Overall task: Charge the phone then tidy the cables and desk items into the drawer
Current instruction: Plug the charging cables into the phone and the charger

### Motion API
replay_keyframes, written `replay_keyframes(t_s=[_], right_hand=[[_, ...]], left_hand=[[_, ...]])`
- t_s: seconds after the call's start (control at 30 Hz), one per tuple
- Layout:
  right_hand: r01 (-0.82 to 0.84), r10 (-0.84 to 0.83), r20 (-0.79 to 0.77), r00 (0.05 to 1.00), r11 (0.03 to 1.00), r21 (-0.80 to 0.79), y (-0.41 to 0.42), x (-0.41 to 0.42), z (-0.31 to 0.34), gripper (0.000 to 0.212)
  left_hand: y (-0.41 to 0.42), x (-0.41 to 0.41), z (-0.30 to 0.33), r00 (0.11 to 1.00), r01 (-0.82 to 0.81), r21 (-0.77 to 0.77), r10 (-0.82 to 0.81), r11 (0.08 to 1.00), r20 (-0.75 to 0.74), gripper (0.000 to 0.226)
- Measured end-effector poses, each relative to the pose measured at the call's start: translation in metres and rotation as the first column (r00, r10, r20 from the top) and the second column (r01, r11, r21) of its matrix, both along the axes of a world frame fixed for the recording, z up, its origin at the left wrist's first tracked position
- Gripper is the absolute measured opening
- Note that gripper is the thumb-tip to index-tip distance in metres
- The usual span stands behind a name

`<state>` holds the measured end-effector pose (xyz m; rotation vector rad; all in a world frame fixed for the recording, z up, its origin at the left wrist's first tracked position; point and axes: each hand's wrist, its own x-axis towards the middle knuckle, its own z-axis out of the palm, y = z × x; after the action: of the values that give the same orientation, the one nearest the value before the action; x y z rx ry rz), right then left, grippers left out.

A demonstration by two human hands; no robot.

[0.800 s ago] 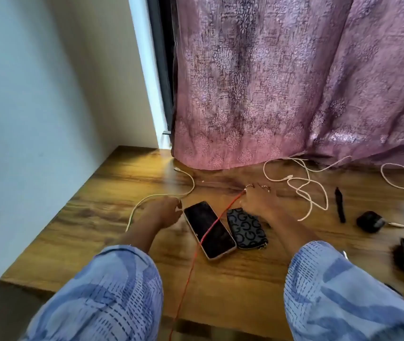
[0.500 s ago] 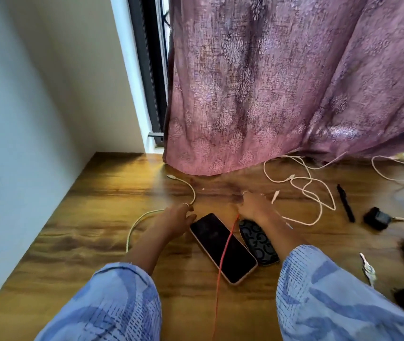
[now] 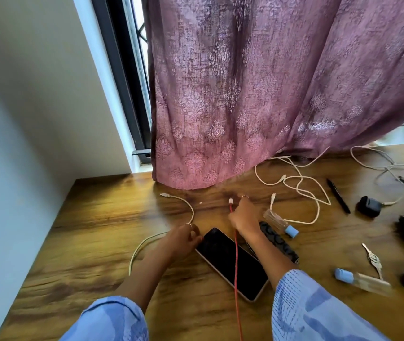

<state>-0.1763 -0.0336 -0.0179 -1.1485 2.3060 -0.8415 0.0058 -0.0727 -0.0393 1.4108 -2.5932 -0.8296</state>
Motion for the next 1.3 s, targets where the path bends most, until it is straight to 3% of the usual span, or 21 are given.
replay_keyframes(t_s=[0.07,0.13,0.33,0.43,0.53,0.63,0.77,0.9,1.07,1.17,1.3], right_hand=[[-0.01,0.009,0.107,0.994,1.0,0.009,0.008,-0.003,0.0,0.046],[-0.058,0.052,0.112,0.992,0.997,0.056,0.013,-0.005,-0.002,0.05],[-0.065,0.076,-0.055,0.996,0.982,0.179,0.001,-0.009,-0.003,0.057],[-0.021,0.06,-0.162,0.985,0.972,0.233,-0.014,-0.008,-0.01,0.042],[-0.062,0.125,-0.25,0.96,0.967,0.248,-0.023,0.0,-0.015,0.04],[-0.123,0.15,-0.145,0.978,0.975,0.185,-0.017,0.014,-0.007,0.037],[-0.069,0.071,0.06,0.996,0.997,-0.044,0.014,0.019,0.014,0.038],[0.1,-0.038,0.249,0.968,0.964,-0.245,0.076,0.002,0.025,0.031],[0.2,-0.143,0.369,0.919,0.972,-0.12,0.154,-0.008,0.008,0.032],[0.204,-0.165,0.314,0.935,0.974,-0.095,0.185,-0.008,-0.006,0.028],[0.067,-0.062,0.207,0.976,0.998,-0.021,0.205,0.0,-0.012,0.022]], left_hand=[[0.004,-0.001,-0.003,0.998,-0.046,0.009,0.046,0.999,-0.036,0.024],[0.008,-0.003,-0.004,0.998,-0.057,-0.005,0.057,0.998,-0.042,0.024],[0.024,-0.004,-0.005,0.996,-0.066,-0.015,0.065,0.998,-0.058,0.039],[0.037,0.009,-0.011,0.995,-0.051,-0.039,0.048,0.998,-0.093,0.039],[0.047,0.025,-0.012,0.987,-0.059,-0.06,0.05,0.996,-0.152,0.035],[0.053,0.035,-0.013,0.984,-0.091,-0.024,0.086,0.996,-0.155,0.033],[0.06,0.032,-0.012,0.975,-0.169,-0.01,0.165,0.986,-0.151,0.036],[0.072,0.013,-0.015,0.889,-0.439,0.039,0.44,0.898,-0.125,0.054],[0.097,-0.01,-0.012,0.924,-0.381,-0.003,0.381,0.925,-0.033,0.088],[0.108,-0.018,-0.014,0.93,-0.363,0.053,0.365,0.93,-0.05,0.107],[0.113,-0.026,-0.021,0.956,-0.292,0.063,0.292,0.954,0.002,0.118]])
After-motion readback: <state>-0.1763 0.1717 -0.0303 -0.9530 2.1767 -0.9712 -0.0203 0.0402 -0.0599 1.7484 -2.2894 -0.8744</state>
